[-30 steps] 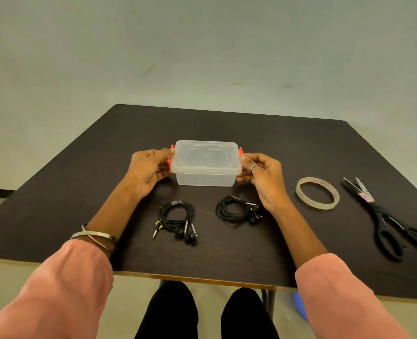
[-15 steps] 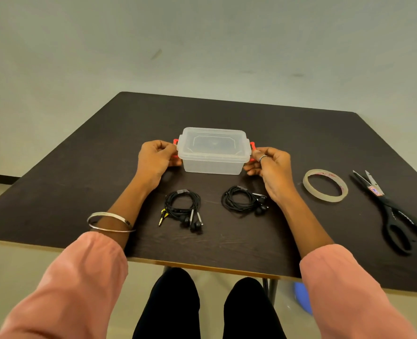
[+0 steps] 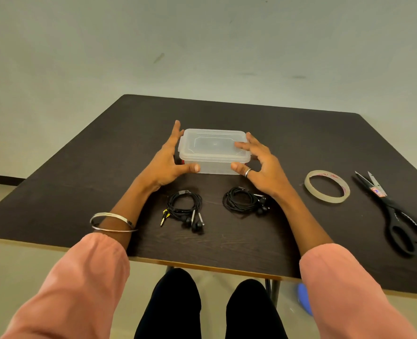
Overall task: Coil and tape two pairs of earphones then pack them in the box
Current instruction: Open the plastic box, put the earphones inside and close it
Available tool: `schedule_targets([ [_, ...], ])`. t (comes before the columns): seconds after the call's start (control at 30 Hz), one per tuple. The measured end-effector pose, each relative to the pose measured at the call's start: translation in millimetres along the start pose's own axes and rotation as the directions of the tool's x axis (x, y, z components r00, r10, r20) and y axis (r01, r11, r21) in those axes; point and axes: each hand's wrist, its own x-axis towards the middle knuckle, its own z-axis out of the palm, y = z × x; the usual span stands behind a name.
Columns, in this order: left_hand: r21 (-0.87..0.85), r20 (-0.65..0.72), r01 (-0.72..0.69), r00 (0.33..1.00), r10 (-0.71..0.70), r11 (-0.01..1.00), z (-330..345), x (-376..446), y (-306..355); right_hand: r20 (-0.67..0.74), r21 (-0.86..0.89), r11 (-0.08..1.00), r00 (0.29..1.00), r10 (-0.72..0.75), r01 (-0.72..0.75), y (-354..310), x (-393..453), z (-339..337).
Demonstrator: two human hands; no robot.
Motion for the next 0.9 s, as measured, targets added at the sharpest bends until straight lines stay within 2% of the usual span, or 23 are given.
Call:
schedule_targets([
  [0.07, 0.007, 0.008, 0.019, 1.0, -0.019, 1.0, 0, 2, 0, -0.022, 0.036, 0.999, 1.0, -0.001, 0.002, 1, 2, -1],
  [0.2, 0.087, -0.002, 0.048, 0.999, -0.048, 0.995, 2, 3, -3, 0.073, 0.103, 0.994, 0.997, 0.023, -0.03, 3, 7, -2],
  [0.3, 0.076, -0.05, 0.064, 0.997, -0.061, 0.995, 3, 3, -4, 0.093, 0.11, 0.993, 0.995, 0.027, -0.038, 6, 10, -2],
  [0.4, 0.066, -0.061, 0.061, 0.997, -0.057, 0.996, 4, 4, -6, 0.059, 0.241, 0.97, 0.998, -0.008, -0.007, 4, 12, -1],
  [0.47, 0.069, -0.062, 0.058, 0.997, -0.054, 0.996, 2, 4, -6, -0.071, 0.372, 0.927, 0.997, -0.024, 0.049, 1, 13, -1],
  [0.53, 0.07, -0.069, 0.069, 0.996, -0.064, 0.995, 1, 4, -6, -0.272, 0.45, 0.887, 0.962, 0.022, 0.107, 0, 15, -4],
  [0.6, 0.057, -0.083, 0.082, 0.994, -0.077, 0.995, 0, 3, -7, -0.468, 0.423, 0.9, 0.876, 0.121, 0.102, 1, 14, -9],
  [0.67, 0.058, -0.09, 0.092, 0.992, -0.087, 0.994, 0, 3, -7, -0.614, 0.34, 0.94, 0.764, 0.2, 0.027, 3, 12, -12],
  [0.77, 0.066, -0.096, 0.097, 0.991, -0.091, 0.993, 1, 4, -8, -0.729, 0.209, 0.971, 0.643, 0.234, -0.116, 9, 9, -14],
  [0.83, 0.066, -0.103, 0.097, 0.991, -0.09, 0.993, 1, 3, -8, -0.746, 0.143, 0.972, 0.626, 0.229, -0.185, 11, 7, -15],
  [0.9, 0.07, -0.102, 0.09, 0.991, -0.083, 0.994, 3, 3, -5, -0.732, 0.081, 0.966, 0.643, 0.225, -0.246, 12, 2, -17],
])
